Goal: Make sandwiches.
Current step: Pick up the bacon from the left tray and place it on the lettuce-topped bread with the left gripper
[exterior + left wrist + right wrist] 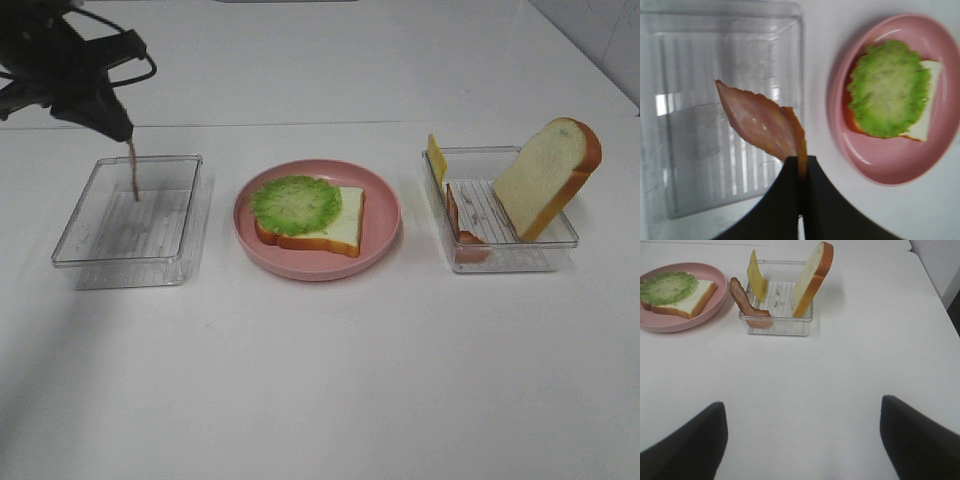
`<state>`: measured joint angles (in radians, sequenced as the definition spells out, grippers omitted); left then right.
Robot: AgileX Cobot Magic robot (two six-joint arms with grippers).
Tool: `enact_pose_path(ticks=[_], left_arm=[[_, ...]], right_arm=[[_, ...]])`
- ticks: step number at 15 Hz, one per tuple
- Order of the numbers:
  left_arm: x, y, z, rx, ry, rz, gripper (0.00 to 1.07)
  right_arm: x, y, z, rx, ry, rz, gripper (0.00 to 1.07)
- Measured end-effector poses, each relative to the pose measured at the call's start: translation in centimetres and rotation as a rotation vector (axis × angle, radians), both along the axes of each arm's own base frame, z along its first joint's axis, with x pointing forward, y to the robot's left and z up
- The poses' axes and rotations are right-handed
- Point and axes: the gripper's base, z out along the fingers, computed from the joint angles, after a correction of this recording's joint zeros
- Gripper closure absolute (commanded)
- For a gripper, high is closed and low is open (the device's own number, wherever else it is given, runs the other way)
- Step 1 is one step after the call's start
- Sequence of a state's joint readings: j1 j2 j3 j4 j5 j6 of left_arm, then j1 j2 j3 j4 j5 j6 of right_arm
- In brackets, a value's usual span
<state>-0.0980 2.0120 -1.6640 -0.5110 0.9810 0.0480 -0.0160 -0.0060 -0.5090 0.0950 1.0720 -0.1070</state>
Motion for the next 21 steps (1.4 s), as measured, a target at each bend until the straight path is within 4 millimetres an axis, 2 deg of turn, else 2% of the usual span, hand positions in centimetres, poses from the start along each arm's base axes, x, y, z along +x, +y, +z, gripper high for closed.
enact_pose_path(ticks=[4,6,9,10,11,12,16,17,21], left_arm=[[0.3,-4.7,1.7,-0.148,-0.129,-0.056,1.07],[0.3,-7.7,1.5,-0.237,-0.148,-0.085,1.07],[0.6,-12.5,-0.5,-0.337,-0.135,-0.172,1.07],[0.7,-13.2,-0.9,-0.349,-0.135,-0.187,1.07],[1.1,-15.0,-2.2,-0.37,-0.126,-0.215,1.07],[1.5,-15.7,-3.1,-0.378,-0.117,-0.22,1.07],[2.7,-16.1,-9.2,-0.354,-0.013,-0.199,1.07],[2.7,-16.0,-10.1,-0.327,-0.002,-0.21,1.07],[2.6,-15.1,-10.3,-0.187,-0.022,-0.258,1.03]], right_arm=[[0.0,0.0,0.0,0.0,0.0,0.0,0.29],[0.0,0.0,0.0,0.0,0.0,0.0,0.29],[0.0,0.0,0.0,0.0,0.0,0.0,0.29],[0.0,0.0,0.0,0.0,0.0,0.0,0.29],[0.0,0.0,0.0,0.0,0.0,0.0,0.29],[0.0,0.0,0.0,0.0,0.0,0.0,0.29],[0.0,0.0,0.0,0.0,0.0,0.0,0.29],[0.0,0.0,0.0,0.0,0.0,0.0,0.29],[0.0,0.0,0.0,0.0,0.0,0.0,0.29]])
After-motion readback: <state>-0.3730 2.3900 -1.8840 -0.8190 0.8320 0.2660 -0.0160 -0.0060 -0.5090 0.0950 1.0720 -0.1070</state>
